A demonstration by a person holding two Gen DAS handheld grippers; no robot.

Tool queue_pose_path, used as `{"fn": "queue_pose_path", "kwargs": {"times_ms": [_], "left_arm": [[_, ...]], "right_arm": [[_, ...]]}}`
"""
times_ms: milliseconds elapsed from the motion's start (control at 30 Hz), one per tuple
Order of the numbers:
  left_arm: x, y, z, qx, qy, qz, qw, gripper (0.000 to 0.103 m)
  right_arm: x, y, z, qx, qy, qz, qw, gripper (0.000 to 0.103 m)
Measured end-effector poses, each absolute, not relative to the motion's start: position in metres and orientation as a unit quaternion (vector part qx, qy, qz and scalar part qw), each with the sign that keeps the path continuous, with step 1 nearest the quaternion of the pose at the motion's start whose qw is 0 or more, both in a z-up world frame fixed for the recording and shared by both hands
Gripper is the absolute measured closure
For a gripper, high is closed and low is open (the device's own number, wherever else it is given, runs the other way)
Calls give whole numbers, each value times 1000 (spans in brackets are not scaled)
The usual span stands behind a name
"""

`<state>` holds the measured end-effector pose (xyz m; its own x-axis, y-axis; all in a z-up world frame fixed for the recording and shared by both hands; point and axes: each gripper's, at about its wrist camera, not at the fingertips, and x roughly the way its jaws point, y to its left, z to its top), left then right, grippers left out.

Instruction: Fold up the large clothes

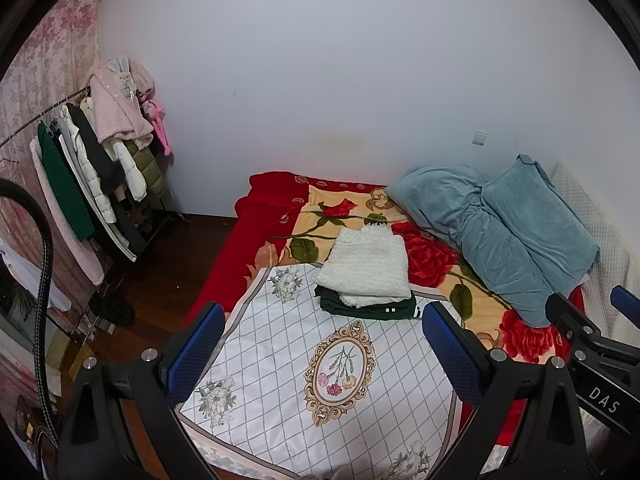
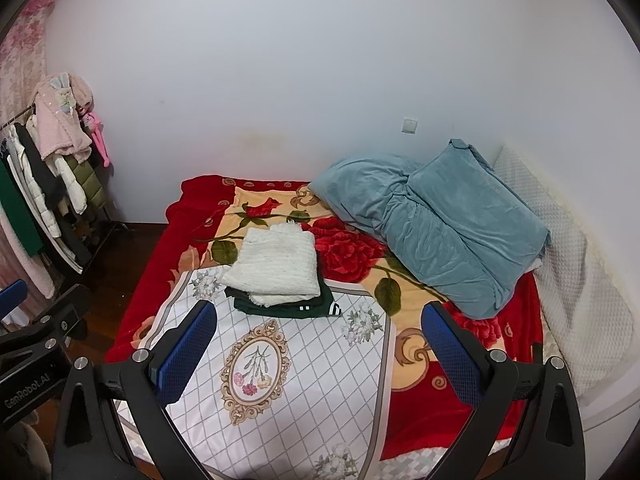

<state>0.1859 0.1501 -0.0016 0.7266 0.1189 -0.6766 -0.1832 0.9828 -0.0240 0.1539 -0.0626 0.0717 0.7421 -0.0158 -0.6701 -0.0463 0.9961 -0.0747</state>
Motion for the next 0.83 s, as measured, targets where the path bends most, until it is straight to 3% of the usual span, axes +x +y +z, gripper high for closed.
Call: {"fn": "queue_pose_path", "kwargs": {"times_ms": [833], "left_arm": [[170, 147, 11, -46, 354, 82, 931, 2]], "right_arm": [[146, -65, 76, -42, 354, 8, 934, 0]]}}
